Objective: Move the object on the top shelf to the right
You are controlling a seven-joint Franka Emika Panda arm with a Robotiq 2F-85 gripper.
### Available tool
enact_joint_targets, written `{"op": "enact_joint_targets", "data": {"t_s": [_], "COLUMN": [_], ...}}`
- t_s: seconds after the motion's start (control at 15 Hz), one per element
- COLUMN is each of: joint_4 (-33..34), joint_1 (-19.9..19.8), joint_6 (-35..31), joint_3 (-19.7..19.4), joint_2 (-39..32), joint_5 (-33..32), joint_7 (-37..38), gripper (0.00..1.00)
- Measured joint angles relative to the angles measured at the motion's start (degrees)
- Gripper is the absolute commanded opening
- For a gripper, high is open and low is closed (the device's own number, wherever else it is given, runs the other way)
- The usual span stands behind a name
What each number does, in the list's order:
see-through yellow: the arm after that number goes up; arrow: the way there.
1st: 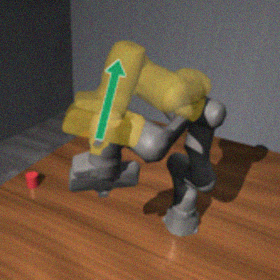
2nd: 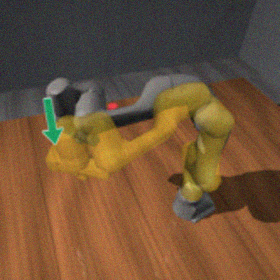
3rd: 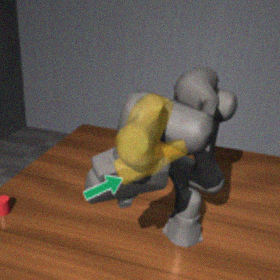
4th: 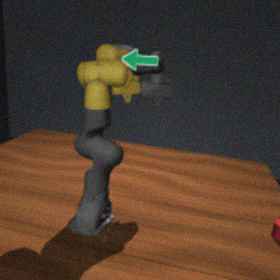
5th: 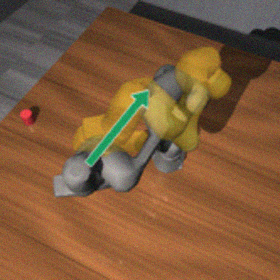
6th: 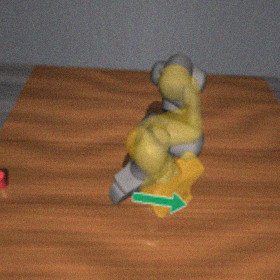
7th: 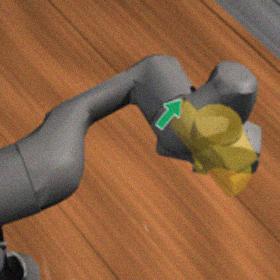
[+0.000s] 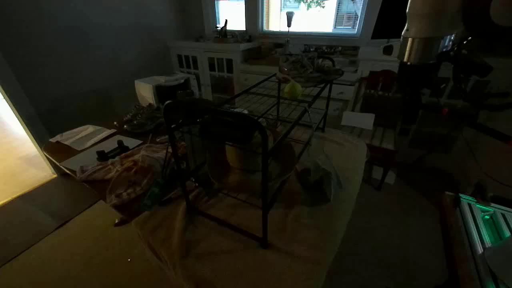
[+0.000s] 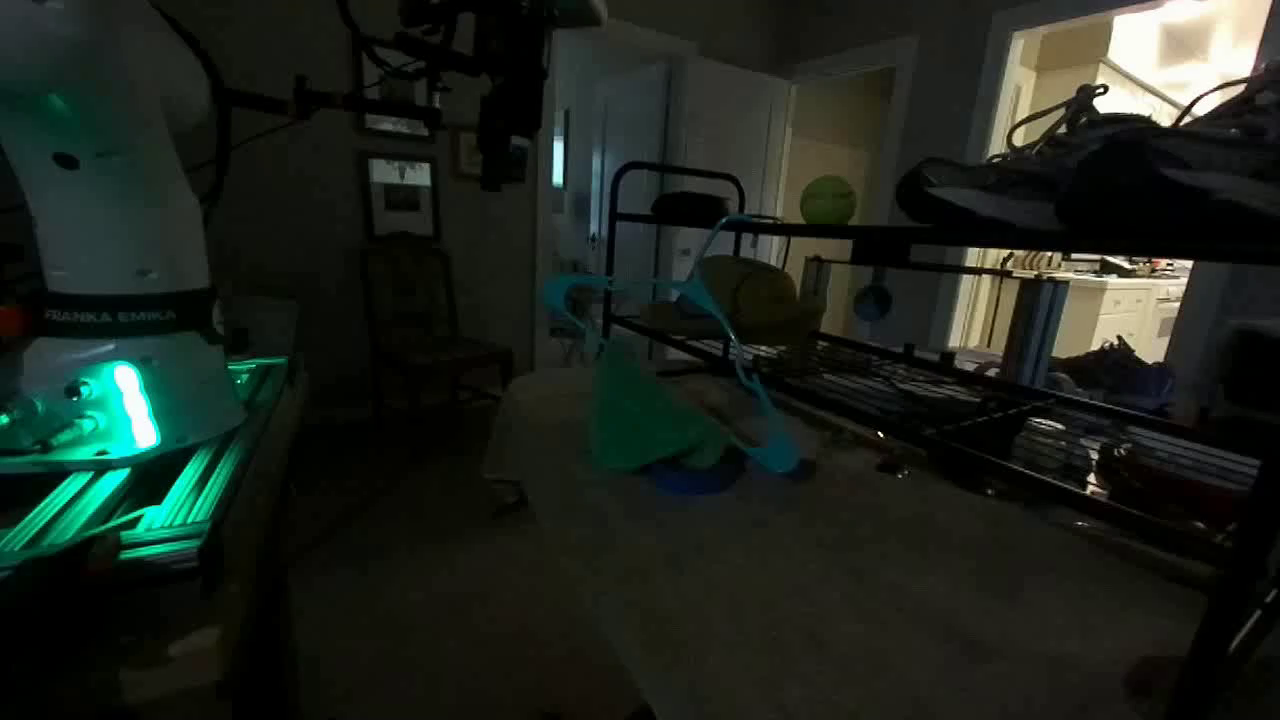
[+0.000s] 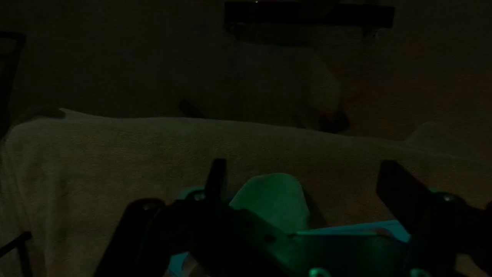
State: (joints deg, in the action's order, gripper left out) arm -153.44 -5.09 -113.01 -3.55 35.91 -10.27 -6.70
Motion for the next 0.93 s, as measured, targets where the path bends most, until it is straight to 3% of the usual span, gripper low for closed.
{"op": "enact_joint_targets", "data": {"t_s": [0.6,0.93], "joint_4": [0.4,4.0], "joint_1": [0.1,2.2], "joint_6": [-0.4,-4.7], "joint_3": [0.1,2.0], "joint_2": [0.0,-1.6], "joint_5": [0.0,1.3], "joint_7": [0.4,3.8], "gripper": [1.0,1.0]}}
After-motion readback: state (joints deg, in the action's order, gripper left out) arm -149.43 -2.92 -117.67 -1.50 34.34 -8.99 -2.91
